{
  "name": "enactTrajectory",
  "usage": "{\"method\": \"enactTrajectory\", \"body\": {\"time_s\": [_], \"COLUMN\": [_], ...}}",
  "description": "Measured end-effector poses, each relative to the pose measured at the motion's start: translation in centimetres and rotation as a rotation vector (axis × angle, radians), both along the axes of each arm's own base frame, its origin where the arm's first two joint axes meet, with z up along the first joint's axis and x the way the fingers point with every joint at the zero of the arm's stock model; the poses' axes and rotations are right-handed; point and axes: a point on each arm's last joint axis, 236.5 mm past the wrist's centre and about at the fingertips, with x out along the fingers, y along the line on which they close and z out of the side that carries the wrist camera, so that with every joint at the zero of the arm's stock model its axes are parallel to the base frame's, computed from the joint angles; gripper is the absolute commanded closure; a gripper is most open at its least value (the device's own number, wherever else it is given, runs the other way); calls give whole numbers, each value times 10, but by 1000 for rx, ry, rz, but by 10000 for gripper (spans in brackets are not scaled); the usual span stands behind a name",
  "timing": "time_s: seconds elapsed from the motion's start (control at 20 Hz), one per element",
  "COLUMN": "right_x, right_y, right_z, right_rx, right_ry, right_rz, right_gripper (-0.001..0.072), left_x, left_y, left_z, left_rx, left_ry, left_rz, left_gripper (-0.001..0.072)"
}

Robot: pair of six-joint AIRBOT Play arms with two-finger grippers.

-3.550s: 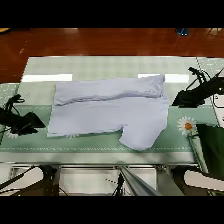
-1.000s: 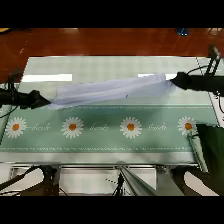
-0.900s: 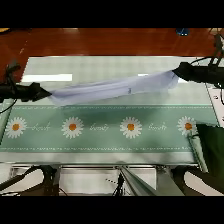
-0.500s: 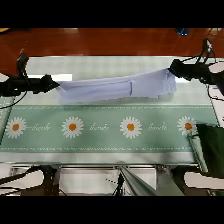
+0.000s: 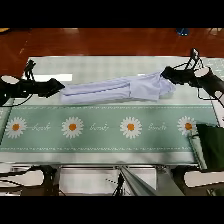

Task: Fold the shirts.

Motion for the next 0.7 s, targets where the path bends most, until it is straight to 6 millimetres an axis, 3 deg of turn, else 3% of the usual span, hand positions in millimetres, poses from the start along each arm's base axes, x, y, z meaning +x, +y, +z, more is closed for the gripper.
{"method": "enactTrajectory", "body": {"time_s": [0.05,0.25,0.45,0.55,0.7], "right_x": [-3,-26,-64,-74,-71], "right_y": [-9,-65,-109,-107,-92], "right_z": [4,20,2,-9,-22], "right_rx": [-44,-223,-167,-49,110], "right_ry": [-5,35,186,232,250], "right_rz": [14,39,-18,-34,-46], "right_gripper": [260,112,102,102,102], "left_x": [0,-4,-14,-19,-25], "left_y": [1,2,-8,-12,-16], "left_z": [0,5,10,12,13], "left_rx": [-2,-26,-62,-74,-90], "left_ry": [1,18,53,66,84], "left_rz": [2,-18,-72,-92,-115], "left_gripper": [161,185,188,187,188]}}
